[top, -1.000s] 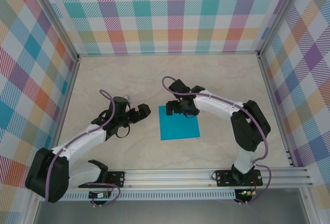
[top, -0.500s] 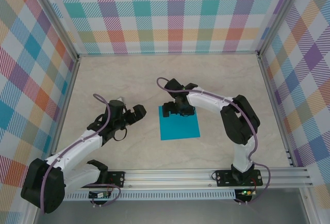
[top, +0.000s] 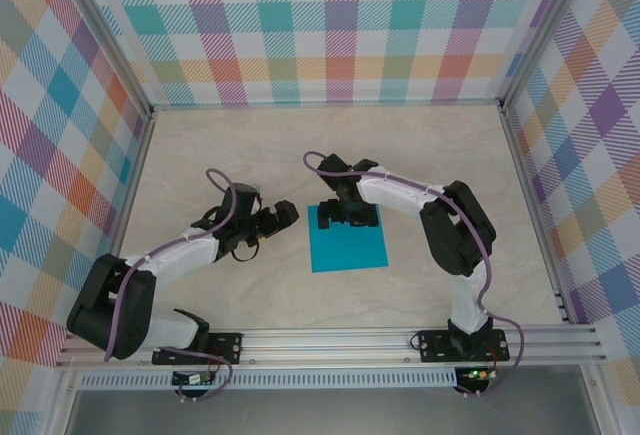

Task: Fold a paper plane with a square sheet of paper (pick it up from the middle)
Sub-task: Fold the square sheet of paper in half at the center of the table.

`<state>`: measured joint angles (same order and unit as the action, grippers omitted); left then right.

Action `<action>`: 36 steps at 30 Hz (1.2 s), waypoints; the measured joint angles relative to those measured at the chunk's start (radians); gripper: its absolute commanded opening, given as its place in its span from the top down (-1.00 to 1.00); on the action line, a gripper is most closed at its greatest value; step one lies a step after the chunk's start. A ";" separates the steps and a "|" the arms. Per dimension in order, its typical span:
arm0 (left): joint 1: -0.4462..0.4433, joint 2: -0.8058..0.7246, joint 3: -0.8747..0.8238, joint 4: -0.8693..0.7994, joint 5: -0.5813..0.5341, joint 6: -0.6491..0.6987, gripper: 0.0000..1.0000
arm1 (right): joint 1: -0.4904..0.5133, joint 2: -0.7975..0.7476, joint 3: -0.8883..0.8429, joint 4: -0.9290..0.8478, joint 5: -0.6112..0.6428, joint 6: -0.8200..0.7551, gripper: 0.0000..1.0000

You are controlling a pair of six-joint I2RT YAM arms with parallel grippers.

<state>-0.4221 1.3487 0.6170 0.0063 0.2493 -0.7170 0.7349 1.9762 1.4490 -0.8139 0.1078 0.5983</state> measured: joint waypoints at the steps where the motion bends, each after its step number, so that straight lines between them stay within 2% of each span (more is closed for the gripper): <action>1: 0.000 0.010 0.005 0.003 0.007 0.003 -1.00 | 0.000 0.000 0.000 0.000 0.000 0.000 -1.00; 12: 0.000 0.081 0.009 0.026 0.029 0.006 -1.00 | 0.000 0.013 0.006 -0.014 -0.003 0.008 -1.00; 36: 0.000 0.092 0.016 0.030 0.030 0.007 -1.00 | 0.012 0.100 0.047 -0.052 0.012 0.067 -1.00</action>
<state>-0.4221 1.4403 0.6331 0.0360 0.2794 -0.7101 0.7471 2.0762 1.4960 -0.8661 0.1196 0.6655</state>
